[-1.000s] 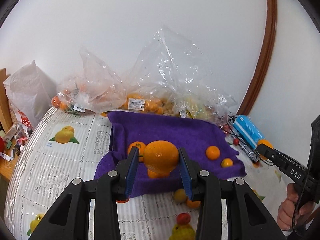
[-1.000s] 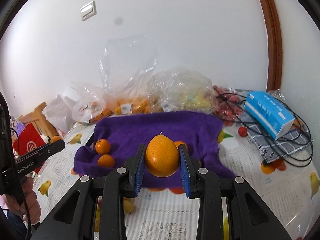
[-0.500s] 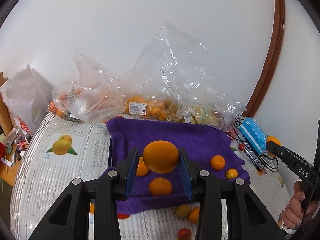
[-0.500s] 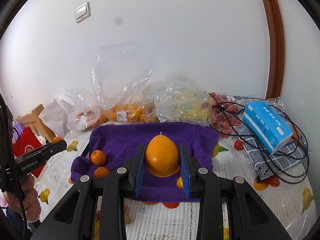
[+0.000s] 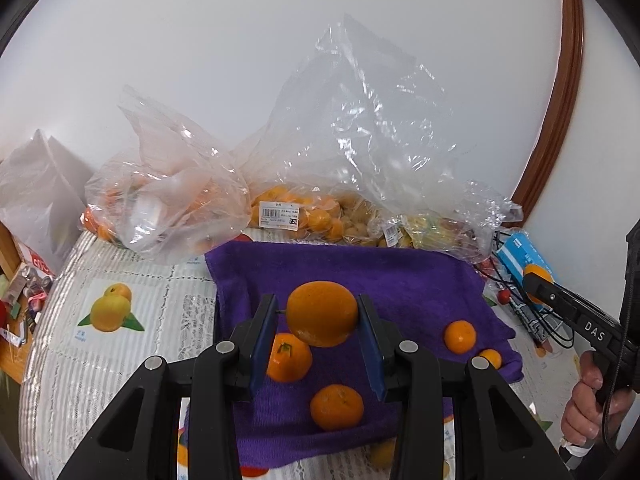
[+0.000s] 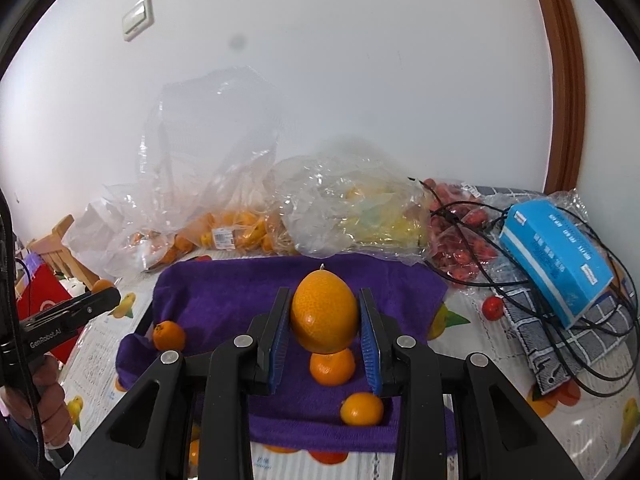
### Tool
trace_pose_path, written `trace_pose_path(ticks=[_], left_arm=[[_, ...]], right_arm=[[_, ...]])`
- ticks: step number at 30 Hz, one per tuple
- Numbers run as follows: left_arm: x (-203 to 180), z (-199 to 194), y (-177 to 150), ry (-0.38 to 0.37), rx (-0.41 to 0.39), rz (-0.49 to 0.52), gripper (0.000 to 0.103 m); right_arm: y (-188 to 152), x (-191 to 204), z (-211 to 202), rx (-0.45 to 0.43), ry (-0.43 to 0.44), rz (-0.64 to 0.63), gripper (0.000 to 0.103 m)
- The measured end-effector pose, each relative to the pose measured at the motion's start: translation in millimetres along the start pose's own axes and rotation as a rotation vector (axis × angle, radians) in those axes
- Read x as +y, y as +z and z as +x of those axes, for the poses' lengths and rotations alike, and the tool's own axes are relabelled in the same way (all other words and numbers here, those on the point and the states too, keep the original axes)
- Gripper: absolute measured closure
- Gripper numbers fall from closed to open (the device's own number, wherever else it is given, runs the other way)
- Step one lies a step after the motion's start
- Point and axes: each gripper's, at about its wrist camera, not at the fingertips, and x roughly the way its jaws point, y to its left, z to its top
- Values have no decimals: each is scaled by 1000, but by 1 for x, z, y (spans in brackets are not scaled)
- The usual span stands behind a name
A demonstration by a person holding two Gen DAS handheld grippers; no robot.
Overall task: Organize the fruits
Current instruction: 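Lower the oranges onto the towel and open both grippers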
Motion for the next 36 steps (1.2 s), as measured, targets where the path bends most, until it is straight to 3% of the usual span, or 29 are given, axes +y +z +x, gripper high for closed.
trace_pose_path(ticks=[15,36], left_arm=[[-17,60,-7,-12,109,29,66],[-29,98,-19,10,217,71,66]], right_arm=[[-19,-18,67,112,-20,-5,71],[-32,-25,97,180,-68,-27,70]])
